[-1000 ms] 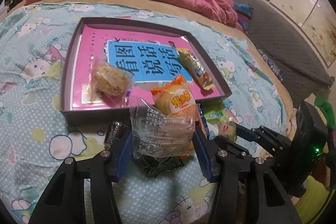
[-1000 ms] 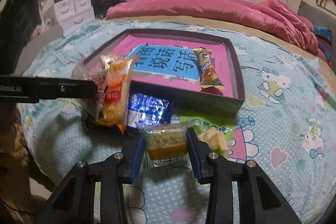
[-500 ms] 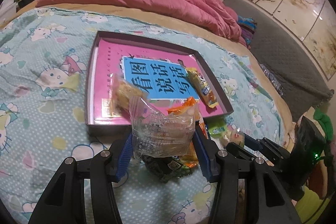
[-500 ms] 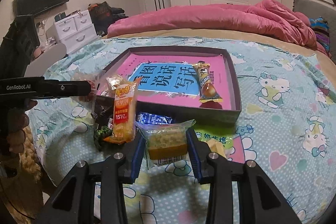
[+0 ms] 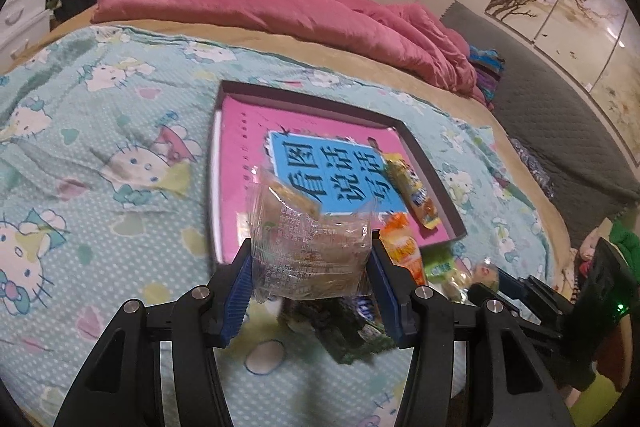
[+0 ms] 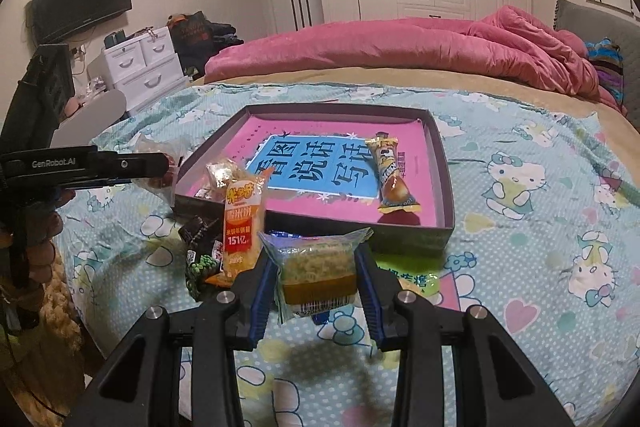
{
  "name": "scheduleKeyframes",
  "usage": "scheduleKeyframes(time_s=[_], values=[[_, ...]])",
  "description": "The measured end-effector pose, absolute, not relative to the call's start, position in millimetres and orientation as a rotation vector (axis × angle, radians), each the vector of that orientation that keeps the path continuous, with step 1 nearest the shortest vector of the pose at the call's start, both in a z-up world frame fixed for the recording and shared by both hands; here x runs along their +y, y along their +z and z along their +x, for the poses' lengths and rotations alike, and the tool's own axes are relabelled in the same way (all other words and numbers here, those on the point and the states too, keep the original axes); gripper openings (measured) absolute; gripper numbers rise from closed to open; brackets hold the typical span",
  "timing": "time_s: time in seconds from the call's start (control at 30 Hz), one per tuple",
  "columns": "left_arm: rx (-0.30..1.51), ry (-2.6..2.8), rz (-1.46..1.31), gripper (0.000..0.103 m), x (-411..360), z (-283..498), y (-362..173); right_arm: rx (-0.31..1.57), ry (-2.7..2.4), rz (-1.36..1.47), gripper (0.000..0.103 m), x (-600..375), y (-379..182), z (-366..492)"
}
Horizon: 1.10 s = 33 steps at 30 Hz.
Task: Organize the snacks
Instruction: 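Carry the pastry bag with the left tool over the tray while the right tool carries the cake there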
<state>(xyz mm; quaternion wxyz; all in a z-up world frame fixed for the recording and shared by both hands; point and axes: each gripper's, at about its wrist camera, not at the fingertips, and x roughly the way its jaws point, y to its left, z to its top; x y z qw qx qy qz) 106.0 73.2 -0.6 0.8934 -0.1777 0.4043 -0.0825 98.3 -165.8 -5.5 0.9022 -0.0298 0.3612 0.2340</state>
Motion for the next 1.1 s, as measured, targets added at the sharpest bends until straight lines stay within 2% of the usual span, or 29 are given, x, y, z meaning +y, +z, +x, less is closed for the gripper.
scheduleKeyframes(time_s=[0.4, 1.1], values=[[0.828, -0.132, -0.377, 0.056, 90.3, 121.6, -5.2, 0.73, 0.467, -0.051, 0.039, -164.2, -1.0, 107.3], [0.861, -0.129, -0.283, 0.056, 75.2, 148.8, -28.4, 0.726, 0.414, -0.006, 0.039, -172.4, 0.7, 132.1]])
